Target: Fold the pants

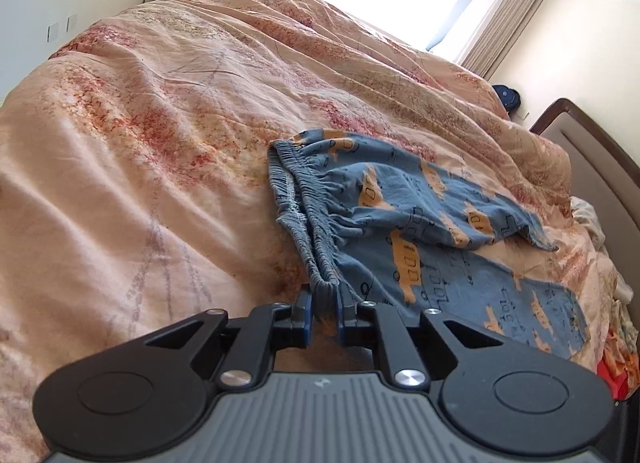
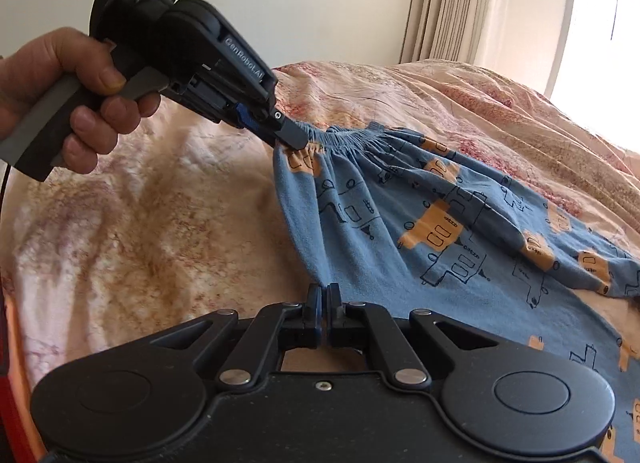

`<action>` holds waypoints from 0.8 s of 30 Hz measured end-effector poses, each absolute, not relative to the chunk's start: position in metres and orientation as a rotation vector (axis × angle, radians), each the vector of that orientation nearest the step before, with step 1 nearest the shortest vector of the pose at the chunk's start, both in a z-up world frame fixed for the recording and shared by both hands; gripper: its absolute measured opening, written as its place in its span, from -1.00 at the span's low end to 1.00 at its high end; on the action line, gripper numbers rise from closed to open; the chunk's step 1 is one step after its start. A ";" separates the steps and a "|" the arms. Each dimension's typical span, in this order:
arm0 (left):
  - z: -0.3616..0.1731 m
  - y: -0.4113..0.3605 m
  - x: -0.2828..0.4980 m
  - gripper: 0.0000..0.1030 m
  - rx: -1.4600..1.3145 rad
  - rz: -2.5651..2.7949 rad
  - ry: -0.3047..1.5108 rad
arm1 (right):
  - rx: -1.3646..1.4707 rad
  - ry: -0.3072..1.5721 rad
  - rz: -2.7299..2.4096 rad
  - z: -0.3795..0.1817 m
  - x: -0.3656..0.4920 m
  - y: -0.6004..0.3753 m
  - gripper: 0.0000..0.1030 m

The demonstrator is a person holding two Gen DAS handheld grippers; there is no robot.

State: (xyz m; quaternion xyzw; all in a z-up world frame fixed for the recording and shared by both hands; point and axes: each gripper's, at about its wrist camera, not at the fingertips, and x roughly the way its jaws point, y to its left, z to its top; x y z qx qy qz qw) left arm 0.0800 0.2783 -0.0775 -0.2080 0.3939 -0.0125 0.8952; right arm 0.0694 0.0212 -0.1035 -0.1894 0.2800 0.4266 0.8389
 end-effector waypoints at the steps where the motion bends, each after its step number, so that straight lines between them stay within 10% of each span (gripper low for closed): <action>1: -0.081 0.276 0.079 -0.77 -0.394 -0.005 0.837 | -0.385 0.606 0.912 -0.102 0.069 0.020 -1.00; 6: -0.103 0.262 0.081 -0.67 -0.258 0.071 0.899 | -0.376 0.666 0.937 -0.115 0.065 0.031 -0.94; 13: -0.089 0.249 0.062 -0.11 -0.171 0.227 0.840 | -0.296 0.614 0.791 -0.095 0.079 -0.026 0.00; 16: -0.076 0.234 0.056 -0.06 -0.115 0.230 0.808 | -0.274 0.702 0.703 -0.105 0.098 -0.073 -0.09; 20: -0.050 0.208 0.076 0.62 -0.202 0.059 0.724 | -0.139 0.659 0.589 -0.085 0.119 -0.163 0.27; 24: -0.035 0.150 0.128 0.66 -0.181 -0.093 0.688 | -0.006 0.641 0.445 -0.064 0.166 -0.256 0.30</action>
